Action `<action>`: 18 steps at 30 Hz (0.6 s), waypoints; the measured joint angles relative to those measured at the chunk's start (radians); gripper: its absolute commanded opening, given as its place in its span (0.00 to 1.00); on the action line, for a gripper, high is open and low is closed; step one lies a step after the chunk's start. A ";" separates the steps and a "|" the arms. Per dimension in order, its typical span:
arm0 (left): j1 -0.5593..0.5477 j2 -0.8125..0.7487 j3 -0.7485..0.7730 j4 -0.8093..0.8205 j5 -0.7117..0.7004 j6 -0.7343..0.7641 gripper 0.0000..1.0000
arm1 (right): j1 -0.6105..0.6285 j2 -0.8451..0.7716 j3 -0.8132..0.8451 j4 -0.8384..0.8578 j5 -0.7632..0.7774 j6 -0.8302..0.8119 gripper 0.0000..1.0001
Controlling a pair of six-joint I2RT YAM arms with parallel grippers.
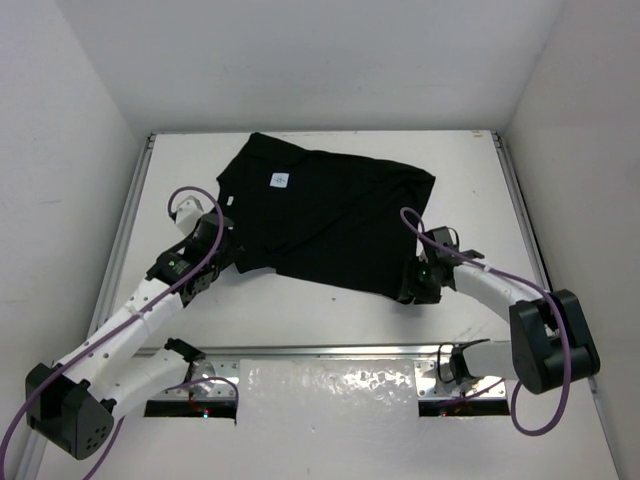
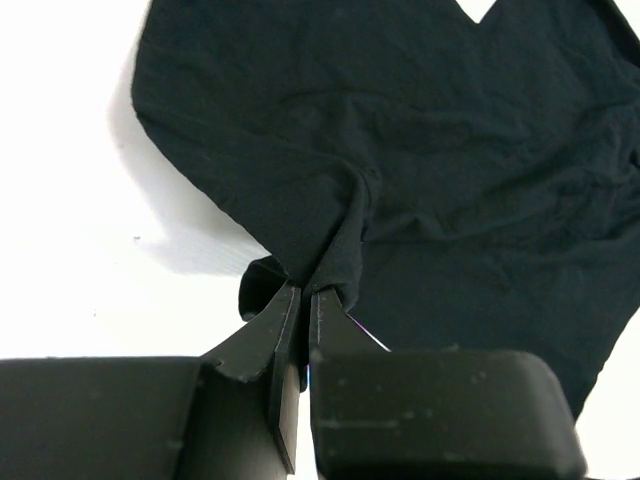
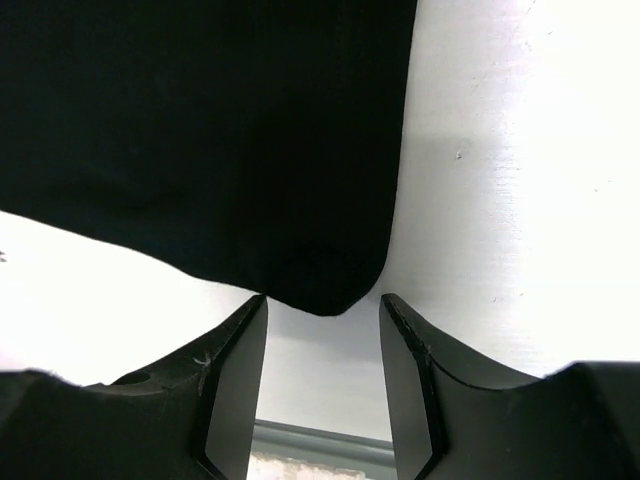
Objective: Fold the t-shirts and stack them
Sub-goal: Flatten out the tshirt
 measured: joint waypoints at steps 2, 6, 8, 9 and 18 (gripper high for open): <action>0.000 0.001 0.000 0.010 0.010 0.005 0.00 | 0.005 0.009 -0.002 0.002 0.006 -0.001 0.48; 0.000 0.003 0.000 0.021 0.024 0.014 0.00 | 0.006 0.010 -0.002 0.006 0.025 -0.003 0.50; 0.000 0.003 0.000 0.022 0.028 0.019 0.00 | 0.006 -0.011 -0.009 0.011 0.035 -0.009 0.49; 0.000 0.003 0.000 0.021 0.029 0.022 0.00 | 0.005 -0.032 -0.014 0.010 0.039 -0.011 0.47; 0.000 -0.006 0.009 0.003 0.027 0.023 0.00 | 0.051 -0.043 -0.009 -0.029 0.137 -0.077 0.43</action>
